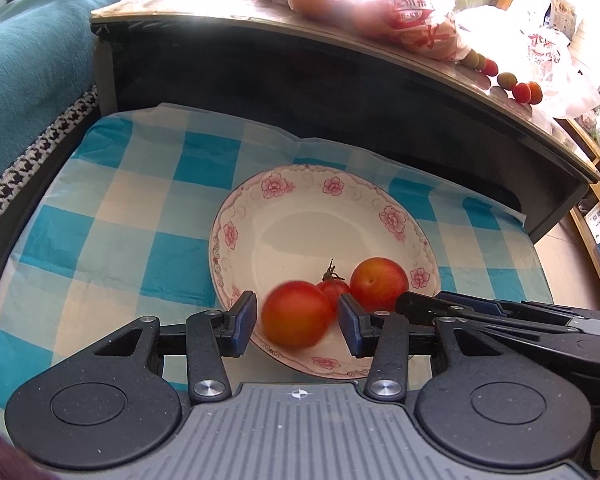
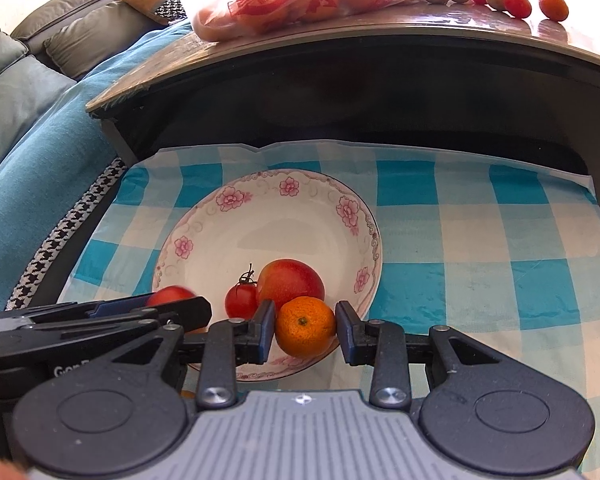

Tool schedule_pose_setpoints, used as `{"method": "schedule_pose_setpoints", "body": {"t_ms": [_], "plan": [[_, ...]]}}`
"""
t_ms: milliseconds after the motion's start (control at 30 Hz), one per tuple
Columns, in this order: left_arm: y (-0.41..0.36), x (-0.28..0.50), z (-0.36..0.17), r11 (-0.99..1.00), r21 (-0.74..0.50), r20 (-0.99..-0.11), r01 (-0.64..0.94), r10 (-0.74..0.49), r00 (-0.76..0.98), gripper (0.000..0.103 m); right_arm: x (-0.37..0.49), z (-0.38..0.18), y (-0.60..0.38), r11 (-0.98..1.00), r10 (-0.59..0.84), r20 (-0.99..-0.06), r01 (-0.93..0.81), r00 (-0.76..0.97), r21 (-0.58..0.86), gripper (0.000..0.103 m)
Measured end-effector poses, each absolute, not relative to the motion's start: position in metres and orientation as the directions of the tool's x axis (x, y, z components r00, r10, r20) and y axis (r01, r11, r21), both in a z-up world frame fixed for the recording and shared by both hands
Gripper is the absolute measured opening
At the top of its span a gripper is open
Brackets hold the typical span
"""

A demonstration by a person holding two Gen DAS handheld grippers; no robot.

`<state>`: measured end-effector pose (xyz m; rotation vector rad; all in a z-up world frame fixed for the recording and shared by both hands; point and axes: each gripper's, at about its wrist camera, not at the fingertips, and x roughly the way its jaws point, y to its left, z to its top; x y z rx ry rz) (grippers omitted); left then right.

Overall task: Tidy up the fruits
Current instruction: 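Lower both fruits into the bowl and open both tools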

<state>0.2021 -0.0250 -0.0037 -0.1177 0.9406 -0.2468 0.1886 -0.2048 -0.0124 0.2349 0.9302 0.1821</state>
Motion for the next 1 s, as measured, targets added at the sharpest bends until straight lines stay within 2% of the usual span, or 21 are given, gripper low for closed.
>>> {"method": "schedule_pose_setpoints", "body": {"t_ms": [1000], "plan": [[-0.005,0.158,0.033,0.965,-0.206,-0.744,0.160,-0.261,0.615,0.062,0.143,0.031,-0.190,0.964,0.251,-0.731,-0.092,0.635,0.251,0.038]]}}
